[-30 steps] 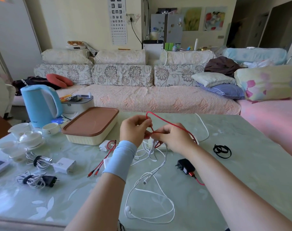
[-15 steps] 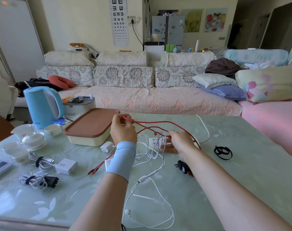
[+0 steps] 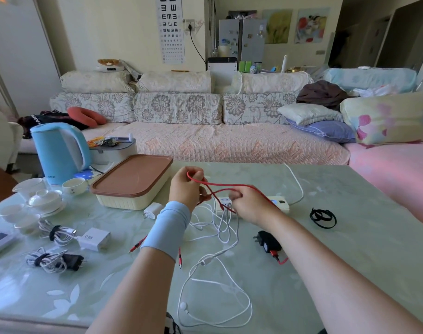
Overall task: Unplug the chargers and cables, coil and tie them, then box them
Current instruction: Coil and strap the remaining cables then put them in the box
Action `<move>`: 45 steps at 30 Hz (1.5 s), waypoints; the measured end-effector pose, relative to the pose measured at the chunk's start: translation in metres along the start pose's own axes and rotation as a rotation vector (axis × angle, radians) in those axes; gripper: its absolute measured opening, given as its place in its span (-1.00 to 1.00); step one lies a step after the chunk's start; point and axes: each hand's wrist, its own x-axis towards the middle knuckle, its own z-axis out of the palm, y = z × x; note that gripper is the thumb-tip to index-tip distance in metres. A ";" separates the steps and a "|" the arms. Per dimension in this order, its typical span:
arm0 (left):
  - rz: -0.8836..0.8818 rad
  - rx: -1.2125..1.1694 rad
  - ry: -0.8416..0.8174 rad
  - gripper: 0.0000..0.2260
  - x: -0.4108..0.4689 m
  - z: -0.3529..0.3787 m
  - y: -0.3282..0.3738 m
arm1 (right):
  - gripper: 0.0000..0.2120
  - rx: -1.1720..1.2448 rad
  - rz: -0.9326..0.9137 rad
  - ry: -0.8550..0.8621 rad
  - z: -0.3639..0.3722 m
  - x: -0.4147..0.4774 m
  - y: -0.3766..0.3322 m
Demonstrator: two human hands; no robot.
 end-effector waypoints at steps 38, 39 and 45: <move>0.042 1.139 -0.390 -0.81 0.000 -0.036 -0.004 | -0.64 1.255 0.313 0.133 -0.011 0.010 -0.003; 0.015 1.091 -0.437 -0.83 0.000 -0.037 -0.004 | -0.68 1.182 0.308 0.080 -0.012 0.006 -0.004; -0.036 1.042 -0.409 -0.80 0.000 -0.041 -0.001 | -0.81 1.299 0.174 0.380 -0.011 0.018 -0.002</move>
